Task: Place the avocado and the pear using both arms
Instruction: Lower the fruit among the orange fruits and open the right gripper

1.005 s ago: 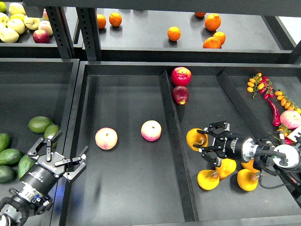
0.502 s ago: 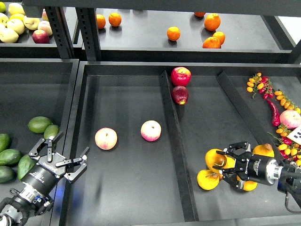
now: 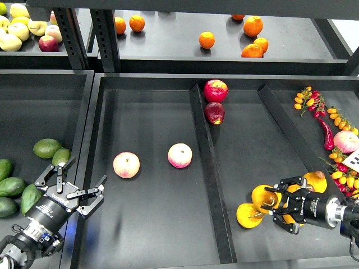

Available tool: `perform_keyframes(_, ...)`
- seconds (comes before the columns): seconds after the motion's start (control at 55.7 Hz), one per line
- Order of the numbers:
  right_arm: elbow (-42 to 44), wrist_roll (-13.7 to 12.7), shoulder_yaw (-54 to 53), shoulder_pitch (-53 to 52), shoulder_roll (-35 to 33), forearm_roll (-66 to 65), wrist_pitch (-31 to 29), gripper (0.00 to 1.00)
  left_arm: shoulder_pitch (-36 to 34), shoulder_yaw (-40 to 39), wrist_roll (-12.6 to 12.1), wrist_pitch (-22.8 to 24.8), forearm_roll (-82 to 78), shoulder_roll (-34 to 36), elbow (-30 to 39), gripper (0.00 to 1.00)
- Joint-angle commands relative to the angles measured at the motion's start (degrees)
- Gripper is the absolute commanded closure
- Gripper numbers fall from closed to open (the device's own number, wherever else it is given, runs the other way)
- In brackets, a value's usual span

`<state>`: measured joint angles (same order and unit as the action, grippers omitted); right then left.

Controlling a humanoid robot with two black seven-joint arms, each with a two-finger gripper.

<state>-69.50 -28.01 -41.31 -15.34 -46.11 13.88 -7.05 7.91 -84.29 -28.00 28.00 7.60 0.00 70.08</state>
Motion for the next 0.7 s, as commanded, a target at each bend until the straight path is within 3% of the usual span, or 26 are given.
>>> perform_keyframes(0.0, 0.2, 0.0, 0.0, 0.6, -0.9, 0.0, -0.1, 0.59, 0.0, 0.0, 0.0, 0.0, 0.0, 0.0, 0.0, 0.01)
perform_keyframes(0.449, 2.3, 0.0, 0.1, 4.8, 0.0, -0.6, -1.2, 0.54, 0.1, 0.2, 0.0, 0.0, 0.0, 0.0, 0.1, 0.01)
perform_keyframes(0.682, 5.3, 0.0, 0.1, 5.2, 1.5, -0.6, -1.1, 0.40, 0.2, 0.2, 0.0, 0.0, 0.0, 0.0, 0.1, 0.01)
